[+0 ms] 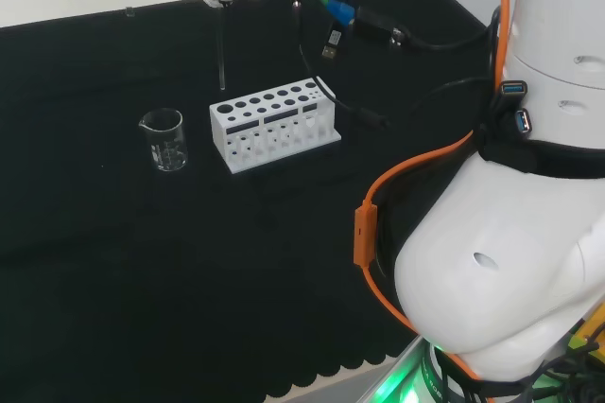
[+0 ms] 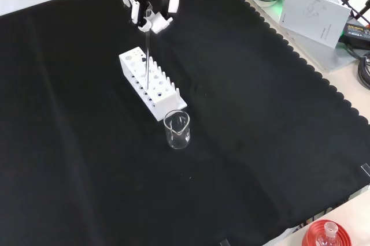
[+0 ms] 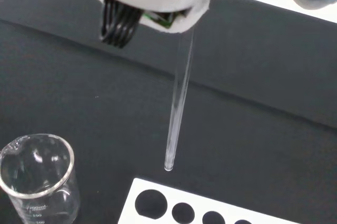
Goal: Put the glass rod back on the white test tube rack.
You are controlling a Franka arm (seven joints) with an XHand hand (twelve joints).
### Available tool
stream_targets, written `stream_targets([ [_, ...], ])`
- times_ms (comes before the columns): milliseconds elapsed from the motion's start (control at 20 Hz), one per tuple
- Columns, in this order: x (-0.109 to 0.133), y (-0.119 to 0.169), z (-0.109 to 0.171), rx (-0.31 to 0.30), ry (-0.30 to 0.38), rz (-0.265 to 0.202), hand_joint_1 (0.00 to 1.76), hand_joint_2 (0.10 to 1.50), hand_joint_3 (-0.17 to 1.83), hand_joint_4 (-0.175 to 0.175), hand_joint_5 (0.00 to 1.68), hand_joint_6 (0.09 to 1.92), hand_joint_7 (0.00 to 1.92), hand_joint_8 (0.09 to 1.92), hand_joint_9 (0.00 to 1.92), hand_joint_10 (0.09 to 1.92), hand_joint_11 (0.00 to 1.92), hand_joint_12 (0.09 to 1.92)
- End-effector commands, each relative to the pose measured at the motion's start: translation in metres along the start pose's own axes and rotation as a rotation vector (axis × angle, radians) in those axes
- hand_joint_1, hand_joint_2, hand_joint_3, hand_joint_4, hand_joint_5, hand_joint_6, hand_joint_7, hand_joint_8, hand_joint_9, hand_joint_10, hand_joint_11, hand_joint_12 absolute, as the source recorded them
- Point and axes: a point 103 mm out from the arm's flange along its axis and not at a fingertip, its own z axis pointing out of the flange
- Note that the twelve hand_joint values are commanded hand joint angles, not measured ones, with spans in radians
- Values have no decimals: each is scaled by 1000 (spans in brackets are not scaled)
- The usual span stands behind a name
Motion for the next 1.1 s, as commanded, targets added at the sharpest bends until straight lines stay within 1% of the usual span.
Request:
stream_targets([
  [50, -5, -4, 9, 10, 2, 10, 1201, 606, 863, -175, 1172, 935, 1745, 250, 1908, 87, 1565, 792],
  [300, -1, -5, 22, 21, 15, 6, 1201, 606, 863, -175, 1172, 935, 1745, 249, 1909, 87, 1565, 792],
  [1100, 7, -7, 44, 57, 32, -7, 1201, 606, 863, -175, 1172, 936, 1746, 247, 1910, 87, 1566, 792],
])
